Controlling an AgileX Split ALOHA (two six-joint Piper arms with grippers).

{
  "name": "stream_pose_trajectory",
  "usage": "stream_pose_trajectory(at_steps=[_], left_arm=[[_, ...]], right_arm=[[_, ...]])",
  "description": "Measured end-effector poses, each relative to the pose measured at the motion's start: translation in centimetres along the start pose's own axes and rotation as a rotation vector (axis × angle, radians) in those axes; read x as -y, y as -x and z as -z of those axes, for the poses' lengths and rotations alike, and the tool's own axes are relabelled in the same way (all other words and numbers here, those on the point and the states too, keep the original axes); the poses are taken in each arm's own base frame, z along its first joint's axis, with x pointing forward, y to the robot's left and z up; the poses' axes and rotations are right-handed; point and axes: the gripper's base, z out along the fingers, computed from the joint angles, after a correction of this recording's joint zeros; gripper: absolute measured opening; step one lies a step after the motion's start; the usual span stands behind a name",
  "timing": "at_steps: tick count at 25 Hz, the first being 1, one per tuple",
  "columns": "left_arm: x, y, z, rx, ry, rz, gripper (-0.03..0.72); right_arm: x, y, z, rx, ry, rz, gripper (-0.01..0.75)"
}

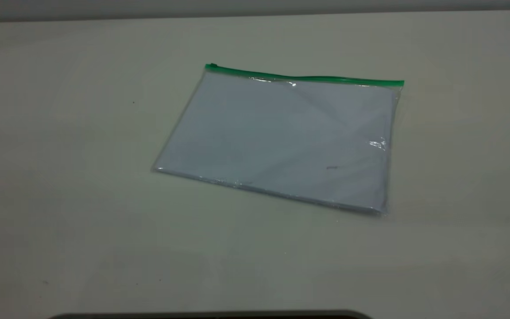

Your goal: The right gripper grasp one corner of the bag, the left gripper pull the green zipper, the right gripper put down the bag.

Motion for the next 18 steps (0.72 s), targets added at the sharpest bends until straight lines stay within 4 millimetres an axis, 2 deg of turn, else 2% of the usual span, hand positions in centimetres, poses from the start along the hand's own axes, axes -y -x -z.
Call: stream_pose_trajectory(at_steps=[3, 8, 12, 18], left_arm=[[0.2, -1.6, -0.5, 0.019, -0.007, -0.008, 0.484], [0.7, -2.9, -1.7, -0.007, -0.046, -0.002, 0.484], [0.8, -3.3, -2.7, -0.03, -0.06, 0.002, 0.484], [0.8, -3.3, -2.8, -0.025, -0.059, 0.002, 0.484]], right_arm=[[-0.1, -1.0, 0.0, 0.013, -0.003, 0.005, 0.574], [-0.1, -1.7, 0.5, 0.037, -0.043, 0.004, 0.574], [0.1, -2.4, 0.8, 0.0, -0.085, 0.011, 0.574], [0.9, -2.7, 0.9, -0.034, -0.179, 0.039, 0.574]])
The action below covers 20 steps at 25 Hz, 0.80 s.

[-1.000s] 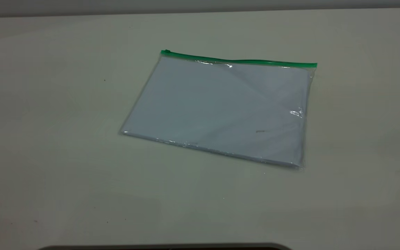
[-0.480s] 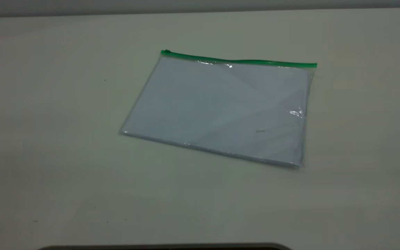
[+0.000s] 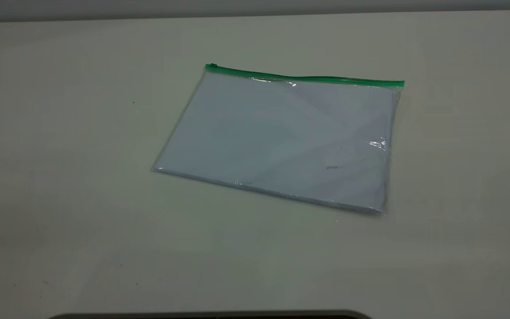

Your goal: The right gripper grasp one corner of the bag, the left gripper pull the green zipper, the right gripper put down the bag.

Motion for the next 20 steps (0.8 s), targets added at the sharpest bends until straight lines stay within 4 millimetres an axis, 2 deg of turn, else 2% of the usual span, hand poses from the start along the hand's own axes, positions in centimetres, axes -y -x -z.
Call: stream_pose_trajectory(at_steps=[7, 11, 20], left_arm=[[0.0, 0.0, 0.0, 0.0, 0.0, -0.001, 0.484], [0.0, 0.0, 0.0, 0.0, 0.0, -0.001, 0.484], [0.0, 0.0, 0.0, 0.0, 0.0, -0.001, 0.482]], right_arm=[[0.82, -0.2, -0.17, -0.014, -0.087, 0.009, 0.574], [0.88, -0.62, -0.78, -0.028, -0.084, 0.004, 0.574], [0.84, -0.69, -0.68, -0.019, -0.086, 0.005, 0.574]])
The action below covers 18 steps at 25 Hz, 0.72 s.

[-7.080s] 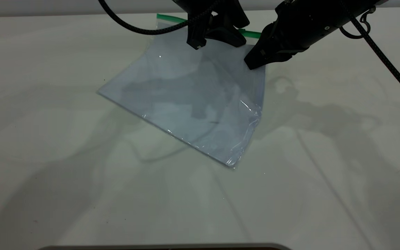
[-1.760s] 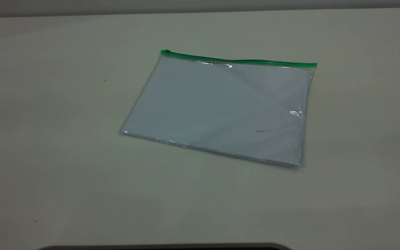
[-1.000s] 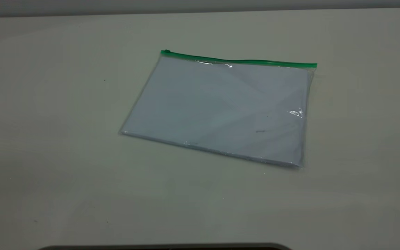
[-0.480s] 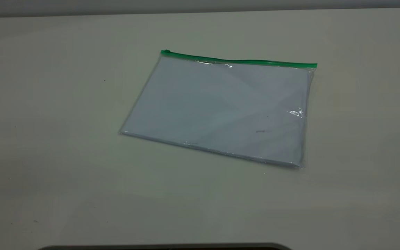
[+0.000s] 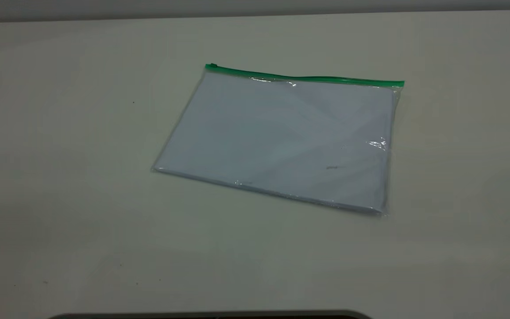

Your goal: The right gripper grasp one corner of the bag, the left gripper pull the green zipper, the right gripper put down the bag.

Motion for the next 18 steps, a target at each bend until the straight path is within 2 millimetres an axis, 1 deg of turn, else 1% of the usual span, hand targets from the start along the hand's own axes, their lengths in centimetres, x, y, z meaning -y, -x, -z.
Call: stream_pose_trajectory(at_steps=[5, 8, 12, 18], left_arm=[[0.0, 0.0, 0.0, 0.002, 0.004, 0.004, 0.482], [0.0, -0.1, 0.1, 0.013, 0.048, 0.048, 0.482], [0.1, -0.6, 0.5, 0.065, 0.108, 0.097, 0.482], [0.5, -1.5, 1.2, 0.148, 0.131, 0.095, 0.482]], right_arm=[[0.0, 0.0, 0.0, 0.0, 0.0, 0.0, 0.574], [0.0, 0.0, 0.0, 0.0, 0.0, 0.0, 0.574], [0.0, 0.0, 0.0, 0.001, 0.0, 0.0, 0.574], [0.0, 0.0, 0.0, 0.001, 0.0, 0.0, 0.573]])
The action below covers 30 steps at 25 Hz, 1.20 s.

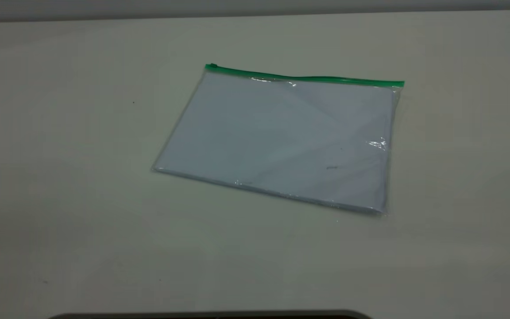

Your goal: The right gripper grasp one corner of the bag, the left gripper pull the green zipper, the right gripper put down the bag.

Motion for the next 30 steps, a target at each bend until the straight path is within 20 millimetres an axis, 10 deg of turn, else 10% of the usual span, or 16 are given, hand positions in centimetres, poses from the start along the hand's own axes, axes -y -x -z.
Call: stream_pose_trajectory(at_steps=[30], left_arm=[[0.02, -0.03, 0.03, 0.003, -0.002, 0.001, 0.482]], right_arm=[[0.4, -0.08, 0.01, -0.01, -0.083, -0.071, 0.573]])
